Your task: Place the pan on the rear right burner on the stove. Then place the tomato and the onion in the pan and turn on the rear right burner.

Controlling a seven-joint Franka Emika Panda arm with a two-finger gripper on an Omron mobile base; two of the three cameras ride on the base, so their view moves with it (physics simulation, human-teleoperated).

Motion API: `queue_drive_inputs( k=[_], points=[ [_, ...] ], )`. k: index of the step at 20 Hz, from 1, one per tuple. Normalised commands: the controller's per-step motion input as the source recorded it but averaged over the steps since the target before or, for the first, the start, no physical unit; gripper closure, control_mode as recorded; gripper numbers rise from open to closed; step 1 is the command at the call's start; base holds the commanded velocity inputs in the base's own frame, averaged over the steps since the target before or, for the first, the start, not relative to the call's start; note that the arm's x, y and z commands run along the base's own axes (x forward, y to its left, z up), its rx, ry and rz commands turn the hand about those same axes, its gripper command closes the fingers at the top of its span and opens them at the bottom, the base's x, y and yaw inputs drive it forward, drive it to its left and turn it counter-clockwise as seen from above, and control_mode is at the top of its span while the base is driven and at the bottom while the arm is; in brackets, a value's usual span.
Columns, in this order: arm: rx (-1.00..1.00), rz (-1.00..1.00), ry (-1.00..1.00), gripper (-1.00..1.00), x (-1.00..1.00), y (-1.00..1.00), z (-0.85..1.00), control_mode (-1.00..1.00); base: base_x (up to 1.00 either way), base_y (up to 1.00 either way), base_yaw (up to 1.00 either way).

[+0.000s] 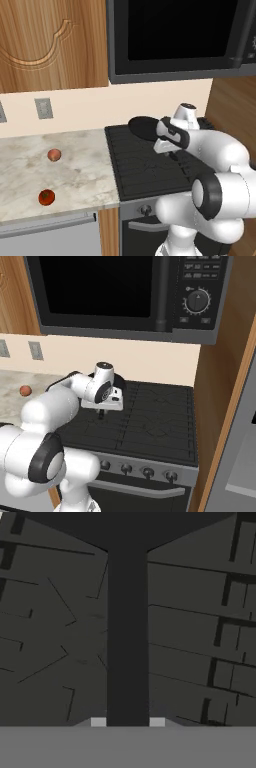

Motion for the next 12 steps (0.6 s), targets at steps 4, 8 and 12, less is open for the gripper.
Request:
queue_drive_inputs(
  k=[4,8,12],
  points=[
    [-0.03,0.00,0.00,1.00,0.00,-0.79,0.00,-1.00,0.00,0.00,0.00],
    [-0.02,0.00,0.00,1.00,0.00,-0.75,0.04,-1.00,0.00,0.00,0.00],
    [-0.02,-0.06,0.00,1.00,0.00,-0.77,0.11,-1.00,0.00,0.00,0.00]
  ],
)
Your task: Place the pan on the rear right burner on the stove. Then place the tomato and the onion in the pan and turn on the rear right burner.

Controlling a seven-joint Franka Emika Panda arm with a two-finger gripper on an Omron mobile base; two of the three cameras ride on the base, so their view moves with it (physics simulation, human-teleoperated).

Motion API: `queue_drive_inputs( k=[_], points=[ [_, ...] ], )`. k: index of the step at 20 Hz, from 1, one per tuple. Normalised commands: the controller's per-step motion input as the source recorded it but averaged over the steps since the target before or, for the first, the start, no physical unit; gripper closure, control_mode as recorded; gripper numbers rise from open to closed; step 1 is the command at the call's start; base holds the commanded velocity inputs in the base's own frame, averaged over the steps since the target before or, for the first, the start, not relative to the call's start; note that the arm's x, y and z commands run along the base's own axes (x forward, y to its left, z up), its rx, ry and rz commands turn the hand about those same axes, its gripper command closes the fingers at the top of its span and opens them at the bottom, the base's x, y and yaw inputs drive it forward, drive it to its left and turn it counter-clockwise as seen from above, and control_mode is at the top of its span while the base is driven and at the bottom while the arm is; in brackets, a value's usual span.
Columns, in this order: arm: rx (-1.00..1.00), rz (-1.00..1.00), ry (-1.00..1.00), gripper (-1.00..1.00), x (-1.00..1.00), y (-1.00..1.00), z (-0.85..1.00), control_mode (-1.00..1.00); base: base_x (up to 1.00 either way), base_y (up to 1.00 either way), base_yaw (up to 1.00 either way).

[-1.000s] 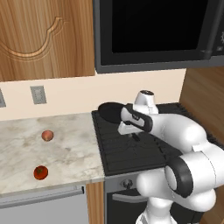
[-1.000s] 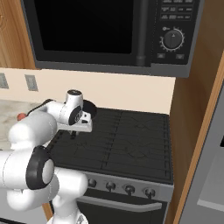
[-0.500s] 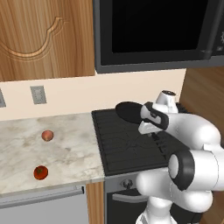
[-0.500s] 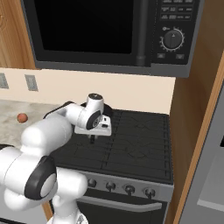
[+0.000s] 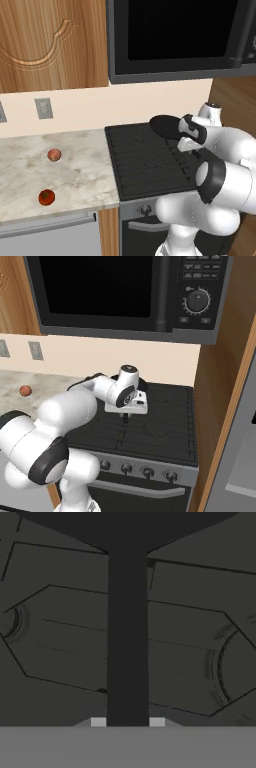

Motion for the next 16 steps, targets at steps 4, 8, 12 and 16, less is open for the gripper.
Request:
queue_drive_inputs(
  k=[4,8,12,16],
  points=[
    [0.00,-0.06,0.00,1.00,0.00,-0.71,0.03,-1.00,0.00,0.00,0.00],
    [0.00,-0.07,0.00,1.00,0.00,-0.62,0.00,-1.00,0.00,0.00,0.00],
    [0.00,-0.09,0.00,1.00,0.00,-0.57,0.00,-1.00,0.00,0.00,0.00],
    [0.00,-0.08,0.02,1.00,0.00,-0.60,0.00,-1.00,0.00,0.00,0.00]
  ],
)
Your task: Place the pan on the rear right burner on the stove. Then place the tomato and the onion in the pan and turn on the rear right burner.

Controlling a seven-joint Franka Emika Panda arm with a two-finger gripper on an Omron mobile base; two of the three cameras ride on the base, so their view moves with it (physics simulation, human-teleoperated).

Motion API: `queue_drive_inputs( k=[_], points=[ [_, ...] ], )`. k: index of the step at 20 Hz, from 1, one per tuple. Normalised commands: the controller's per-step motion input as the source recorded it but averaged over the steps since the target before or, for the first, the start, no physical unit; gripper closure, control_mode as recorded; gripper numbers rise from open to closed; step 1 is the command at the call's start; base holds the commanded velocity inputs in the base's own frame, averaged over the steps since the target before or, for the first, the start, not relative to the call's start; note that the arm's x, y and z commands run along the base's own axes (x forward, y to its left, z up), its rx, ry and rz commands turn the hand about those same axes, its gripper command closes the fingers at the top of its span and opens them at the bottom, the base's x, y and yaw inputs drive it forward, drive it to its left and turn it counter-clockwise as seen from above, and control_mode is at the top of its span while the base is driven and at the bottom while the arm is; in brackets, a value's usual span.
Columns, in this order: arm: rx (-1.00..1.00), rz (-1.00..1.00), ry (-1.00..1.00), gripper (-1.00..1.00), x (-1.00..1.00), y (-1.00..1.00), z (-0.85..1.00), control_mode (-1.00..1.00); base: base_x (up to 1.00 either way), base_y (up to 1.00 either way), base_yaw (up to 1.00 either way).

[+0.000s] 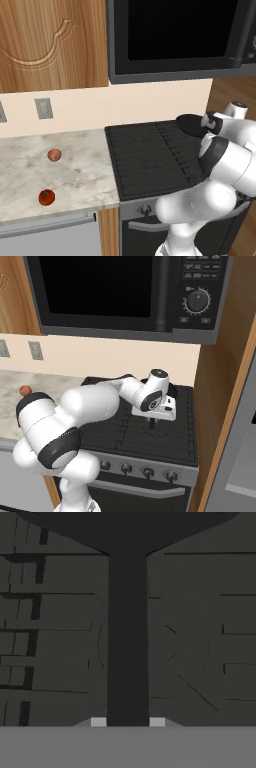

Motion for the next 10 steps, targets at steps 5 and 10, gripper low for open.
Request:
queue_drive_inputs(
  k=[5,10],
  points=[
    [0.00,-0.07,0.02,1.00,0.00,-0.40,0.00,-1.00,0.00,0.00,0.00],
    [0.00,0.00,0.00,1.00,0.00,0.00,0.00,-1.00,0.00,0.00,0.00]
  ],
)
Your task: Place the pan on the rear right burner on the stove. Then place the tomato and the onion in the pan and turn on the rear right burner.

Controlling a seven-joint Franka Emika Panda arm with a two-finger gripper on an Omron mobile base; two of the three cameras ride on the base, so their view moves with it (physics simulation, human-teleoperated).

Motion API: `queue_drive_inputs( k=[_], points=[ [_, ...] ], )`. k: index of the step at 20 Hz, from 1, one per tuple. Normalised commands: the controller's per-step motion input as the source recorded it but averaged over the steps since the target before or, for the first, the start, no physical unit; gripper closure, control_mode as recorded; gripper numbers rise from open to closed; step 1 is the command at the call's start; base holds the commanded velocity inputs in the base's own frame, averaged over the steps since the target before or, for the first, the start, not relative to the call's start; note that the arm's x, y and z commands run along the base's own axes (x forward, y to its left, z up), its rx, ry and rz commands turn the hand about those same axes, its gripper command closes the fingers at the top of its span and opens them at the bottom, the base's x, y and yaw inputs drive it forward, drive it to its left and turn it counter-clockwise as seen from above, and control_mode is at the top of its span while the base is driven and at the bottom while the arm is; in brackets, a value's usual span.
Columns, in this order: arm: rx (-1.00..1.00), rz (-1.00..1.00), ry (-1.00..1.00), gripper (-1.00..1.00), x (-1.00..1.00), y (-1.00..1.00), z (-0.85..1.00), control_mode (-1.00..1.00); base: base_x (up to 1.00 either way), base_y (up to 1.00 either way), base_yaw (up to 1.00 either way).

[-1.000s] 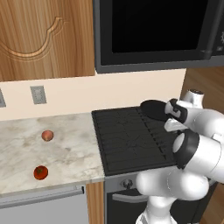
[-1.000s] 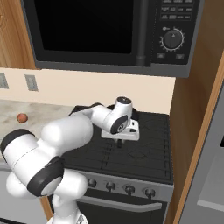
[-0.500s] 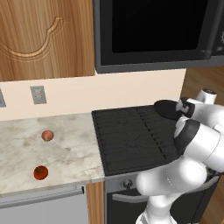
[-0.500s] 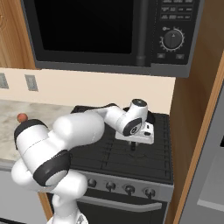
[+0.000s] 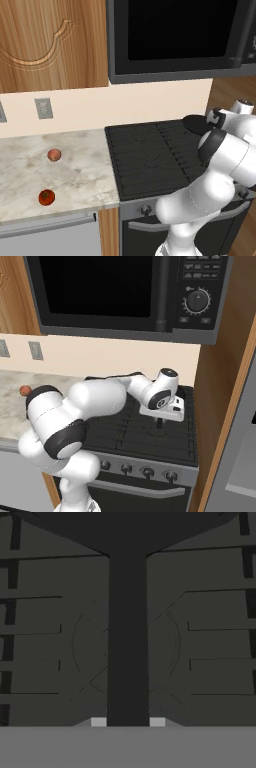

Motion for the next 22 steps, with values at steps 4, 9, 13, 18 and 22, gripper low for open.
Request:
queue_drive_inputs(
  k=[4,9,13,18,22],
  points=[
    [0.00,0.00,0.00,1.00,0.01,0.00,0.00,-1.00,0.00,0.00,0.00],
    [-0.04,0.00,0.00,1.00,0.09,0.00,-0.06,-1.00,0.00,0.00,0.00],
    [-0.08,0.00,0.00,1.00,0.17,0.01,-0.06,-1.00,0.00,0.00,0.00],
    [-0.08,0.00,0.00,1.00,0.12,0.09,-0.09,-1.00,0.00,0.00,0.00],
    [-0.04,0.00,-0.01,1.00,0.01,0.26,0.00,-1.00,0.00,0.00,0.00]
  ],
)
